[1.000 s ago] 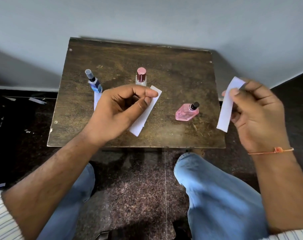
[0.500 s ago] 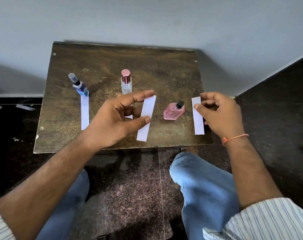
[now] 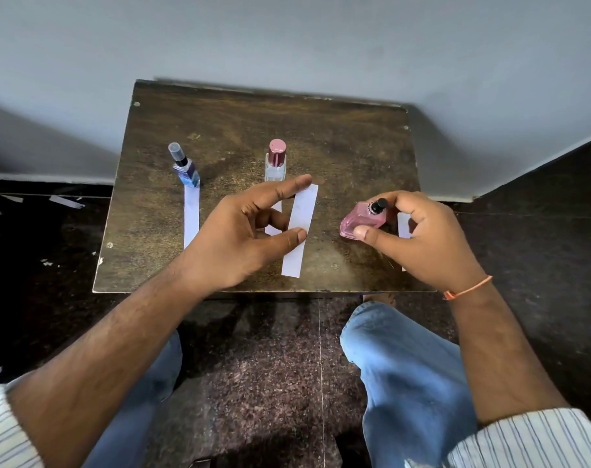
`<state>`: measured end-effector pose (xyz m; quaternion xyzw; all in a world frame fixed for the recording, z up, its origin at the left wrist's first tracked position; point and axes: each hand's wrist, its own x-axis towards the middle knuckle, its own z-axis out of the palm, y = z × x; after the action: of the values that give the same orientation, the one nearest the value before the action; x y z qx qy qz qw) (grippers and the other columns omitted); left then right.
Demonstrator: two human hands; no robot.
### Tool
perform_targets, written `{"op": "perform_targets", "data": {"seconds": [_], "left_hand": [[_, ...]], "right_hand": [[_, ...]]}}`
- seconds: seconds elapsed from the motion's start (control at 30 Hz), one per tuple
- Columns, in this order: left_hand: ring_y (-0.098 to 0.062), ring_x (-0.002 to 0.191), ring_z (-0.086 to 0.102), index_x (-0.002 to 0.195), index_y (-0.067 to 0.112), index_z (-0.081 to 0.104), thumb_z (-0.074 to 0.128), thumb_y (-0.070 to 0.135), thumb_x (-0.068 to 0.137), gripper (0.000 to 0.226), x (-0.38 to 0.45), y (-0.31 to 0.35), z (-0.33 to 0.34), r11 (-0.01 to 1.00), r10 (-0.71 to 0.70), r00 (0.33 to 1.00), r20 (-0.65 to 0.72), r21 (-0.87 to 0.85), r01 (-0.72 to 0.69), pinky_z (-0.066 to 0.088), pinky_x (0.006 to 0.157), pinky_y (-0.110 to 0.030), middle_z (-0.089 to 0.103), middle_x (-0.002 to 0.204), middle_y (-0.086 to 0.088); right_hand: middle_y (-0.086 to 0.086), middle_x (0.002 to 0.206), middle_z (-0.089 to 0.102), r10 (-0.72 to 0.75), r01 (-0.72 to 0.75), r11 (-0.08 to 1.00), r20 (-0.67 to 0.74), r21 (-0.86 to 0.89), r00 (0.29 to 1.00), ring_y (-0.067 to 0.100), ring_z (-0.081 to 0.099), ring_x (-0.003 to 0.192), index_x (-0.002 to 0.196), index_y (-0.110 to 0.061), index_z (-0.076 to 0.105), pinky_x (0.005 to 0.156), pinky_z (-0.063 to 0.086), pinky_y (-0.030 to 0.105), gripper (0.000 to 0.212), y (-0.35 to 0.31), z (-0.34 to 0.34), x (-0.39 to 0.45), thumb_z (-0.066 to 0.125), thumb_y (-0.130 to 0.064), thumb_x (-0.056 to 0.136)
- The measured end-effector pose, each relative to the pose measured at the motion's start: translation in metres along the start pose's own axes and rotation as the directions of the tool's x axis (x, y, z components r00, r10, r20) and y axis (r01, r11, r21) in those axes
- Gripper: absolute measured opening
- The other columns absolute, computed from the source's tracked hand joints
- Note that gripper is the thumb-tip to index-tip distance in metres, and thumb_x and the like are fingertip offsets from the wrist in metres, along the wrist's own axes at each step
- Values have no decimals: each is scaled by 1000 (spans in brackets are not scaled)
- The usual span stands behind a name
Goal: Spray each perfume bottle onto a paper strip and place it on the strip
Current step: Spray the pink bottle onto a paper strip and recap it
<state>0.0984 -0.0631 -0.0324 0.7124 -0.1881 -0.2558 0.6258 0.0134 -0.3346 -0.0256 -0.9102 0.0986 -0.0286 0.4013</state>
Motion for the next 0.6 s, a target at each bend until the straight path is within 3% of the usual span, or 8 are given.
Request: {"op": "perform_targets", "data": {"seconds": [0.03, 0.1, 0.23, 0.27, 0.37, 0.4, 0.47, 0.6], "left_hand": [[-5, 85, 67, 151, 19, 62, 82, -2, 91, 67, -1, 1, -1, 1000, -4, 1000, 1, -8, 4, 56, 73, -46, 68, 132, 23], [-5, 85, 66, 152, 22, 61, 82, -2, 91, 70, -1, 0, -1, 1000, -11, 1000, 8, -23, 12, 54, 77, -51, 69, 130, 26], [-13, 95, 66, 164, 26, 43, 76, -5, 96, 82, -3, 5, -1, 999, 5, 998, 60, -49, -2, 55, 90, -35, 80, 123, 3], [-18, 98, 67, 167, 27, 36, 74, -5, 97, 86, -4, 7, -1, 998, 8, 998, 69, -58, -4, 57, 92, -35, 82, 122, 0], [-39, 96, 71, 172, 35, 18, 73, -3, 98, 99, -4, 10, -1, 994, 5, 995, 97, -106, 6, 57, 86, -64, 83, 120, -5], [-44, 88, 68, 172, 37, 15, 73, -2, 98, 102, -3, 9, -1, 993, -5, 994, 106, -118, 18, 54, 75, -63, 84, 119, -5], [-37, 74, 56, 172, 38, 12, 74, 0, 98, 104, -3, 8, 1, 992, -24, 993, 118, -122, 38, 45, 61, -44, 85, 115, -4], [-14, 69, 61, 171, 34, 19, 75, -3, 97, 100, -4, 9, 8, 992, -39, 990, 138, -117, 55, 50, 65, -26, 86, 106, 0]], "right_hand": [[-8, 103, 78, 39, -39, 998, -7, 48, 999, 5, 68, 91, 108, -24, 79, 78, 48, 18, 29, 0, 1, 1, 90, -36, 84], [-1, 94, 79, 73, -76, 973, 21, 216, 997, 15, 65, 78, 103, -17, 79, 71, 50, 30, 23, 0, 4, 2, 88, -32, 87], [3, 104, 79, 151, -172, 744, 88, 645, 985, 23, 73, 96, 107, -20, 82, 87, 63, 46, 24, -15, 9, 4, 87, -29, 85], [5, 106, 79, 172, -208, 666, 124, 716, 977, 26, 75, 95, 110, -21, 81, 84, 64, 48, 23, -18, 10, 3, 85, -27, 88], [11, 95, 75, 175, -284, 520, 225, 806, 959, 31, 75, 79, 117, -10, 73, 62, 60, 41, 25, -28, 16, 1, 62, -19, 97], [10, 93, 73, 177, -294, 506, 236, 811, 955, 30, 73, 76, 118, -9, 71, 56, 56, 37, 27, -31, 17, 1, 58, -19, 96], [9, 96, 71, 174, -302, 497, 248, 813, 953, 28, 68, 73, 116, -10, 69, 52, 47, 32, 26, -34, 20, 2, 55, -18, 95], [8, 91, 68, 211, -297, 546, 214, 783, 954, 22, 61, 69, 104, -13, 66, 50, 40, 29, 13, -39, 27, 2, 67, -16, 92]]}}
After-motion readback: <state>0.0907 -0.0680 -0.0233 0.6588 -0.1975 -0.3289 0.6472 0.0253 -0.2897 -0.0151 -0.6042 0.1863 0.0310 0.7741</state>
